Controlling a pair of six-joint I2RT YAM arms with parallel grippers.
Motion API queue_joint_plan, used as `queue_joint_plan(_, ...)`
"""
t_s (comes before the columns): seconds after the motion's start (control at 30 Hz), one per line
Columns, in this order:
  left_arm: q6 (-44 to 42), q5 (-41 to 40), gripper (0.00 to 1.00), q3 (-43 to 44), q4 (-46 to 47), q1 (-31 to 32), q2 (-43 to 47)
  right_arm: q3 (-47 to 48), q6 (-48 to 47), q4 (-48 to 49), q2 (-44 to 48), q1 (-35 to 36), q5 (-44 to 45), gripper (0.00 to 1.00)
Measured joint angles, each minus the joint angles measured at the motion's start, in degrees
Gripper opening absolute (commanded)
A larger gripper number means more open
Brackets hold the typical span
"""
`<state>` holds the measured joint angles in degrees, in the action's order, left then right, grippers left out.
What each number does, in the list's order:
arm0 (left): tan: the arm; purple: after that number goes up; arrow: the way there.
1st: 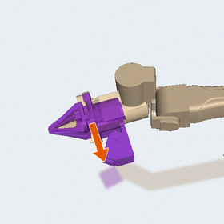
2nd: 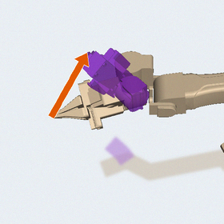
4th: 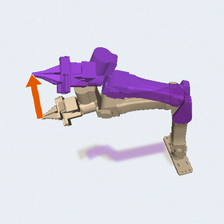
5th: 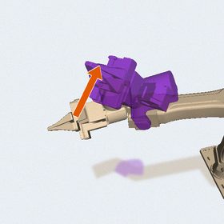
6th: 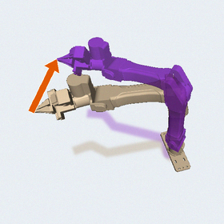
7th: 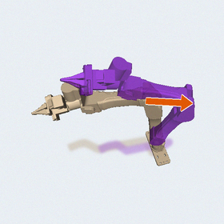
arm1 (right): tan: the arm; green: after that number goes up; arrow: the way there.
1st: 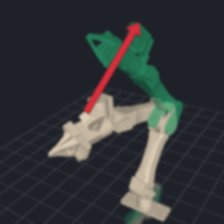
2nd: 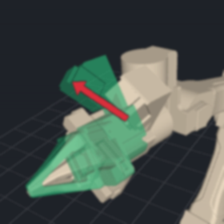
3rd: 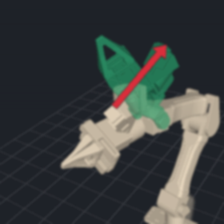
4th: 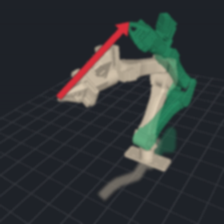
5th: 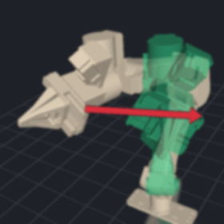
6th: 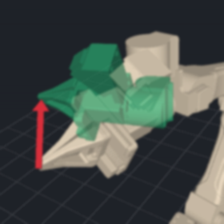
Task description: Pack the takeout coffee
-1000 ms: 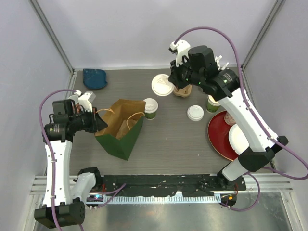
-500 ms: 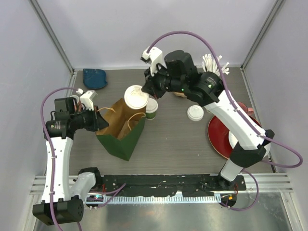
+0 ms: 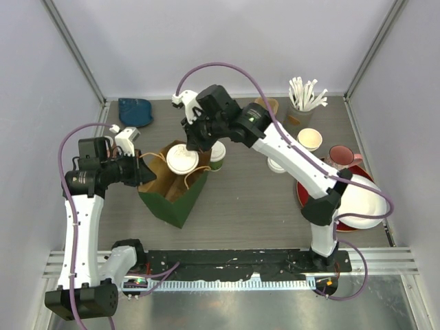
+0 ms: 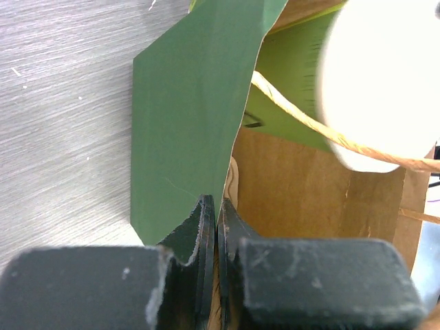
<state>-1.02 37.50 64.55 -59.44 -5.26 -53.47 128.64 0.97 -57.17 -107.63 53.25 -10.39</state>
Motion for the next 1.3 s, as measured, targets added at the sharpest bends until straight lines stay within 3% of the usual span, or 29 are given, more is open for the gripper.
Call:
queue_joint_plan(0.33,0.15,-0.46,0.0,0.26,0.0,0.28,-0.02,-0.02,2.38,0.15,-11.34,0.04,4.04,0.01)
queue_joint_plan(0.9,0.07,-1.4,0.0,0.26,0.09,0.74,-0.02,-11.37,9.25,11.87,-10.73,0.02,6.84,0.01)
queue_joint_plan(1.3,0.13,-2.78,0.0,0.24,0.0,0.81,0.0,-11.56,12.5,16.46,-14.03,0.04,4.66,0.01)
